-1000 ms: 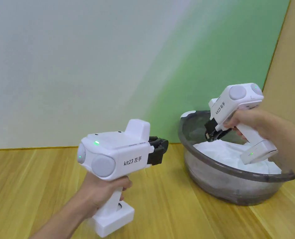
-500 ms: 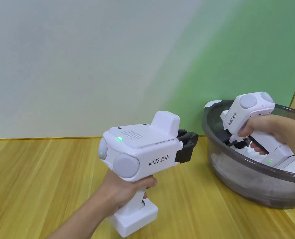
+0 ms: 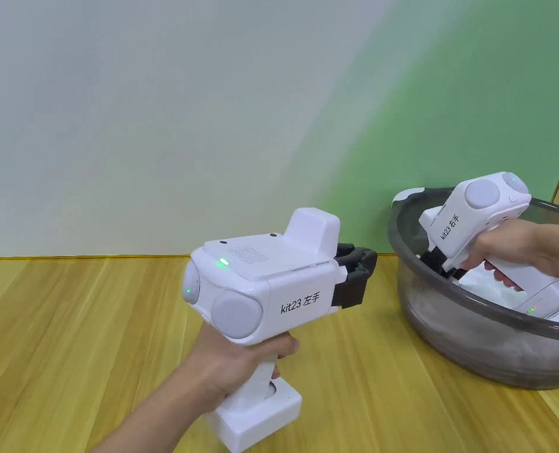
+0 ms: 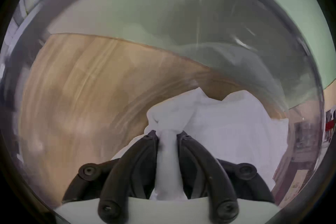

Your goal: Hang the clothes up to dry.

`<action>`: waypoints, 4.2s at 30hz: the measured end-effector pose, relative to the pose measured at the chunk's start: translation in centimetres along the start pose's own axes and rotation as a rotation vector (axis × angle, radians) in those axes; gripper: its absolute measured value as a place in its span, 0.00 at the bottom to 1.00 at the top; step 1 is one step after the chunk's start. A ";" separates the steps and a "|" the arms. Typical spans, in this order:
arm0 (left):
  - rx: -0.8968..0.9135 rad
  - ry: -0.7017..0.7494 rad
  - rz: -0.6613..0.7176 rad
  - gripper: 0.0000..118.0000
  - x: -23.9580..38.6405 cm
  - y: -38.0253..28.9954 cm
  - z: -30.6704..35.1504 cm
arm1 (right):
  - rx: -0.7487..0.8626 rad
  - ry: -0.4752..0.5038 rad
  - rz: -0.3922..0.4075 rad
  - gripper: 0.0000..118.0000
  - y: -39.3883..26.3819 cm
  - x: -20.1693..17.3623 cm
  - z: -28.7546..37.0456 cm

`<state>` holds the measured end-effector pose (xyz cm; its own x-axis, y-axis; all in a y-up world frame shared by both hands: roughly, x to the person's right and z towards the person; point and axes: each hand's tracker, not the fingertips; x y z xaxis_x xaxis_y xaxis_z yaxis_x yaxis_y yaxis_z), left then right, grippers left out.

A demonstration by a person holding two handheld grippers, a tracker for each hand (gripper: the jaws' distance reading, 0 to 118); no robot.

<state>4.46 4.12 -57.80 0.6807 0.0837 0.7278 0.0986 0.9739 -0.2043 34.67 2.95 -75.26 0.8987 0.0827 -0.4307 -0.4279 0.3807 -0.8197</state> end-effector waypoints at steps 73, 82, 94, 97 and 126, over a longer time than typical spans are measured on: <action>0.152 0.823 0.038 0.00 0.8 2.9 45.2 | 0.880 0.471 0.188 0.13 7.9 -48.3 31.3; 0.066 0.678 0.008 0.00 4.7 0.1 34.2 | 0.803 0.388 0.168 0.13 -4.9 -36.1 24.3; -0.007 0.463 0.122 0.00 9.5 -2.6 21.3 | 0.481 0.181 -0.048 0.14 -19.1 -22.1 12.6; -0.046 0.476 0.077 0.00 10.1 -3.6 19.7 | 0.384 0.142 -0.107 0.14 -21.6 -19.7 10.6; -0.454 0.701 0.260 0.00 2.0 0.9 31.8 | 0.894 0.038 -0.165 0.00 -19.1 -26.1 25.6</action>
<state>-17.19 11.89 -35.72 0.9966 -0.0030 0.0819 0.0563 0.7517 -0.6571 21.84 17.15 -38.70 0.9312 -0.0607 -0.3593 -0.0457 0.9588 -0.2803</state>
